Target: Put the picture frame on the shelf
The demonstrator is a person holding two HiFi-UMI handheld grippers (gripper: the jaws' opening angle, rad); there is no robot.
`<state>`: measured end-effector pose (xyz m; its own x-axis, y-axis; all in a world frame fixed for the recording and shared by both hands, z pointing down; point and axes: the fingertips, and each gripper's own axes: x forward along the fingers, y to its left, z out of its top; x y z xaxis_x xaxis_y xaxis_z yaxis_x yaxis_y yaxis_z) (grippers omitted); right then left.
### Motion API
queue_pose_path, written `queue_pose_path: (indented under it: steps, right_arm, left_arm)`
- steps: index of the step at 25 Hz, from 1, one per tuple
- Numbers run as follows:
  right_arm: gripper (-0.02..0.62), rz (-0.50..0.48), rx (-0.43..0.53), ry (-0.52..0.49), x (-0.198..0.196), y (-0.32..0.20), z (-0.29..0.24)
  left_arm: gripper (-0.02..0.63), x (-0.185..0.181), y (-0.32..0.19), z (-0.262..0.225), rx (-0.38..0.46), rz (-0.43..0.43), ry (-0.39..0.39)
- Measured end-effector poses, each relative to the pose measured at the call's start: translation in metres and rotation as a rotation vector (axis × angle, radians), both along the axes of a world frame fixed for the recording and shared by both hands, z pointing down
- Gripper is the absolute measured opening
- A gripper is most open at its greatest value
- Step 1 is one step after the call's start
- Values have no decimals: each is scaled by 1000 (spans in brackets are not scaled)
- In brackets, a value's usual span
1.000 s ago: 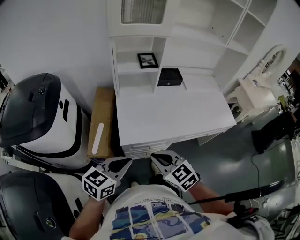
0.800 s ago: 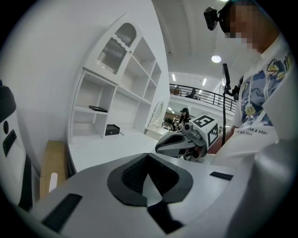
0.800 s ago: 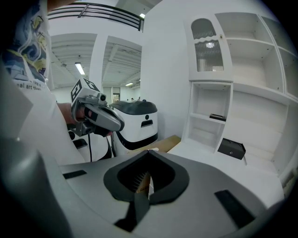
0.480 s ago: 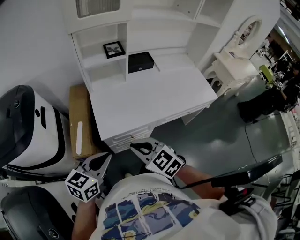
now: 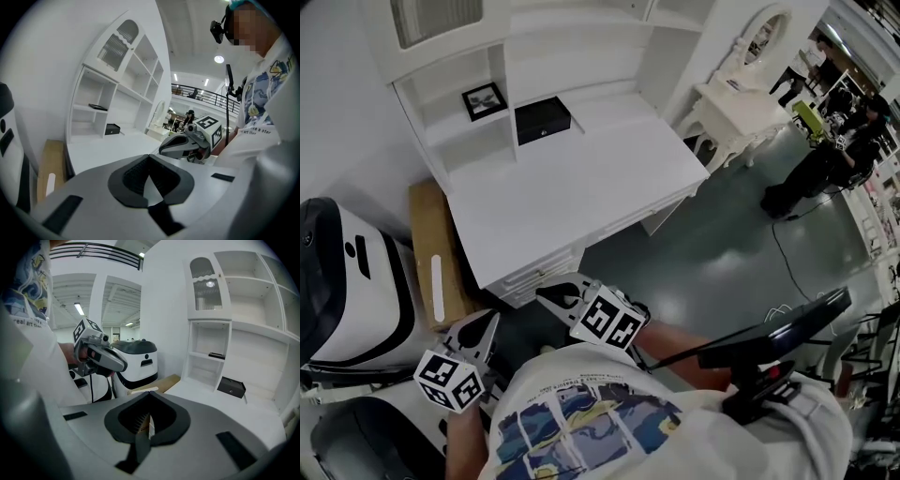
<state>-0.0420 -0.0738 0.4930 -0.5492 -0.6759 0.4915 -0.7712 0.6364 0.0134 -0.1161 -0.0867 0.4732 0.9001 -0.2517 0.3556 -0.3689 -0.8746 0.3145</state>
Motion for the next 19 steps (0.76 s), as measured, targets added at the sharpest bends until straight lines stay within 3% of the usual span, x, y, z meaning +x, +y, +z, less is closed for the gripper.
queue_pose_path:
  steps: [10,19]
  right_arm:
    - [25,1,-8,-15,15,-13,6]
    - [25,16,-31,-23,43,-51,12]
  left_arm:
    - [14,15,-13,3,-10,-8,-15]
    - [14,41,-57,7,-15,1,-25]
